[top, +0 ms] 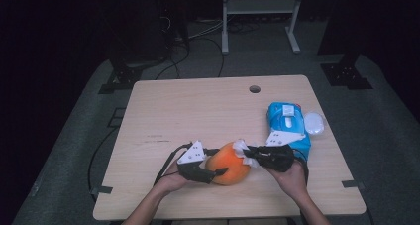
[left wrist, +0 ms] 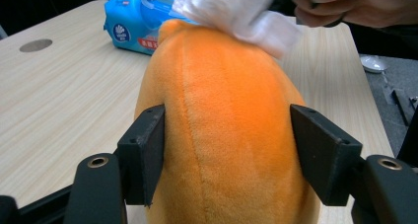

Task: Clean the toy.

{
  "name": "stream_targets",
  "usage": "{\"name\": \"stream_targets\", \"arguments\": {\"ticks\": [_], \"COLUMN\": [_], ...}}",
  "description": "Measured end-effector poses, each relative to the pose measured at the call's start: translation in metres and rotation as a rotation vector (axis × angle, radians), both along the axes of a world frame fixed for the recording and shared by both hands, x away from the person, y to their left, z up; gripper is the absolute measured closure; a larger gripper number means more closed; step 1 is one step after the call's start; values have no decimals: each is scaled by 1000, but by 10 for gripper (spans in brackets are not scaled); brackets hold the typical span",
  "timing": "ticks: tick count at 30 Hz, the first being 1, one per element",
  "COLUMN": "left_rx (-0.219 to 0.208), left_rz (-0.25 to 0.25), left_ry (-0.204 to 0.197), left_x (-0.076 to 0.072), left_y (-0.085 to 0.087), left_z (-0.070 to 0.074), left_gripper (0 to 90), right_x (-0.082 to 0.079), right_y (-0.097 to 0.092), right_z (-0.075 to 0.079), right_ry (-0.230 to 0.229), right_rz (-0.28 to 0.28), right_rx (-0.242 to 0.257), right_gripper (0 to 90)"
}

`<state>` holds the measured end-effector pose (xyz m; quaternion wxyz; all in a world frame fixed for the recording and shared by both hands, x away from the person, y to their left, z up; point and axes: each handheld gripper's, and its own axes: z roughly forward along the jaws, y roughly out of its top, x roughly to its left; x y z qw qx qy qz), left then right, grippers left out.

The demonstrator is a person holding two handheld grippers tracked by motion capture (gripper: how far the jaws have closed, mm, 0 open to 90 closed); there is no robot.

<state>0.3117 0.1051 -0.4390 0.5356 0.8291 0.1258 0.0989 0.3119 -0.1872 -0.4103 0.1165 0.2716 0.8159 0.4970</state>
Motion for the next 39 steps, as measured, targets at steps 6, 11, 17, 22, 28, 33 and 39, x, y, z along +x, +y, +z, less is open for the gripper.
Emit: {"name": "stream_targets", "arguments": {"ticks": [6, 11, 17, 22, 28, 33, 39], "left_rx": [5, -9, 0, -9, -27, -59, -41], "left_rz": [-7, 5, -11, 0, 27, 55, 31], "left_ry": [-8, -5, -20, -7, 20, 68, 32], "left_x": [-1, 0, -3, 0, 5, 11, 5], "left_y": [-2, -5, -10, -7, -1, 3, -1], "left_z": [-1, -3, -2, -3, -4, -5, -3], "left_gripper": [336, 332, 334, 334, 326, 321, 338], "right_x": [7, -6, -13, 0, -2, -14, -13], "right_y": [-10, 5, 19, 1, -5, 16, 20], "right_z": [-8, 3, 10, 0, -5, 1, 2], "right_ry": [35, -13, -49, 7, 23, 4, -14], "right_rz": [-47, 21, 88, 29, 8, 108, 112], "right_rx": [-3, 25, 9, 32, 3, 22, -19], "right_gripper": [821, 821, 822, 822, 821, 820, 822]}}
